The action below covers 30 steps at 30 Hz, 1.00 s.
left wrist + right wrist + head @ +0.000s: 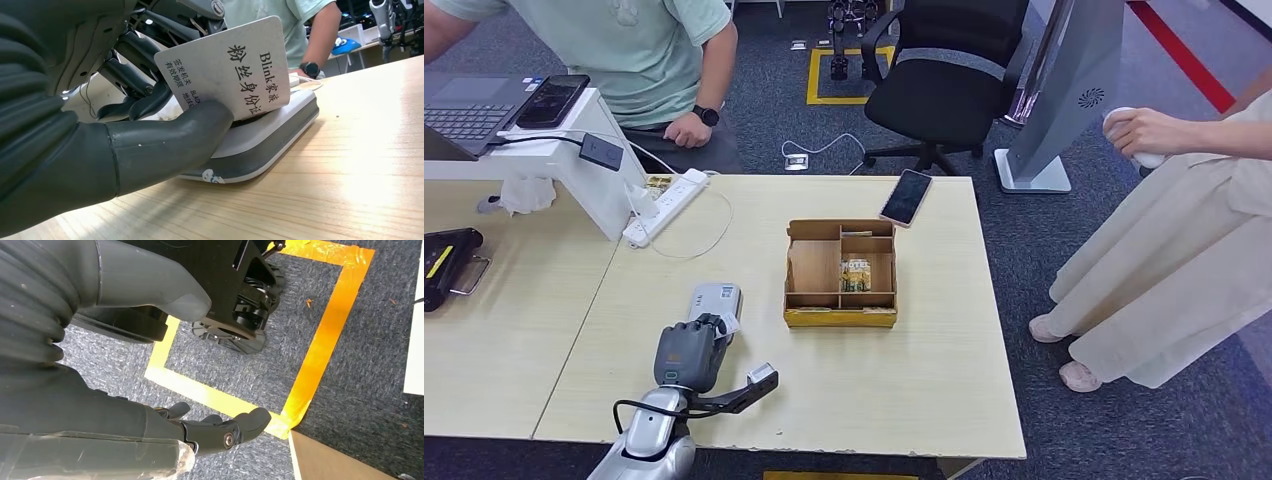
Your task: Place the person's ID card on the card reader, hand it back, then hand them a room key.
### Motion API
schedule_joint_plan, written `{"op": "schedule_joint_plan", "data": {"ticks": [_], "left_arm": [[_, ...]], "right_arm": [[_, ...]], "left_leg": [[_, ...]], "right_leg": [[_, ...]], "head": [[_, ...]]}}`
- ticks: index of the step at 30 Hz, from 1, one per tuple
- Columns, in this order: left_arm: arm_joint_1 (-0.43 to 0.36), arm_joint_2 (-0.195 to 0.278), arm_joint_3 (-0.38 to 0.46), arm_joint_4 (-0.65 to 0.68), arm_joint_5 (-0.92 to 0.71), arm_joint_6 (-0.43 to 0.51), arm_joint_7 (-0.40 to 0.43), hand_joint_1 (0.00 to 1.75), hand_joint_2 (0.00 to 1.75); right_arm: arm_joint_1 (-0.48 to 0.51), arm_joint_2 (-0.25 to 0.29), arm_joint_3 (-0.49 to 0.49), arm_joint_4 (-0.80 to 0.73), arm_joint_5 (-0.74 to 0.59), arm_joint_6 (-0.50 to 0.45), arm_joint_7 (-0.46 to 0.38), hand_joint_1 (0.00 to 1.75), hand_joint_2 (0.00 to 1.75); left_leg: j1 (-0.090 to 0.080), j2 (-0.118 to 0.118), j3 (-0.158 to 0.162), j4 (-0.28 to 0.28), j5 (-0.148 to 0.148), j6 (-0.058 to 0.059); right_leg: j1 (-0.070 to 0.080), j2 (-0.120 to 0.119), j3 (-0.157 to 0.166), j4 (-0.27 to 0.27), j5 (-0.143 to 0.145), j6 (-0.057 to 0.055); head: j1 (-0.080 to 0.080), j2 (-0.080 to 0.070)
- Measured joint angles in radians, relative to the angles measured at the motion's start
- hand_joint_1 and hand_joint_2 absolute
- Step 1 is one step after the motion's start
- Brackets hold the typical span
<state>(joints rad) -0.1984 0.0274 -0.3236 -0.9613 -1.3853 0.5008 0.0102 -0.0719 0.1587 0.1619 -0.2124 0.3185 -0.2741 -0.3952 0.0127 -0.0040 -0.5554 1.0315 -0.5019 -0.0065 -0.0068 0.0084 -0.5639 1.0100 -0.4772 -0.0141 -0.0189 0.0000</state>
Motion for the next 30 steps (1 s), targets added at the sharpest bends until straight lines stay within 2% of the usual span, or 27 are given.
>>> {"op": "schedule_joint_plan", "data": {"ticks": [8,16,22,26,30], "left_arm": [[-0.006,0.019,0.0,0.0,0.006,-0.009,0.016,1.75,1.75],[-0.002,0.036,0.005,-0.037,0.045,0.077,0.03,1.75,1.75],[-0.018,0.04,0.055,-0.129,0.107,0.173,0.001,1.75,1.75],[-0.031,0.032,0.09,-0.179,0.09,0.187,-0.032,1.75,1.75],[-0.038,0.002,0.143,-0.219,0.08,0.188,-0.07,1.75,1.75]], "right_arm": [[-0.003,0.0,-0.009,-0.002,0.0,0.0,-0.001,0.0,1.75],[-0.003,0.002,-0.022,-0.002,0.0,-0.005,-0.003,0.0,1.75],[-0.003,0.003,-0.028,-0.002,0.005,-0.019,-0.007,0.0,1.75],[-0.003,0.005,-0.031,-0.002,0.006,-0.021,-0.009,0.0,1.75],[-0.003,0.007,-0.034,-0.002,0.014,-0.023,-0.009,0.0,1.75]], "left_leg": [[0.0,0.0,0.001,0.0,0.001,-0.001],[0.0,0.0,0.001,0.0,0.002,-0.002],[0.001,0.0,0.0,0.0,0.003,-0.002],[0.001,0.0,0.0,0.0,0.003,-0.002],[0.0,0.0,-0.001,0.0,0.003,-0.002]], "right_leg": [[0.0,0.0,0.001,0.001,0.001,-0.001],[0.0,0.0,0.0,0.002,0.001,-0.001],[0.0,0.0,-0.001,0.002,0.002,-0.002],[0.0,0.0,-0.002,0.002,0.002,-0.002],[0.0,0.0,-0.002,0.002,0.002,-0.002]], "head": [[0.0,0.0],[0.0,0.0],[0.0,0.0],[0.0,0.0],[0.0,0.0]]}}
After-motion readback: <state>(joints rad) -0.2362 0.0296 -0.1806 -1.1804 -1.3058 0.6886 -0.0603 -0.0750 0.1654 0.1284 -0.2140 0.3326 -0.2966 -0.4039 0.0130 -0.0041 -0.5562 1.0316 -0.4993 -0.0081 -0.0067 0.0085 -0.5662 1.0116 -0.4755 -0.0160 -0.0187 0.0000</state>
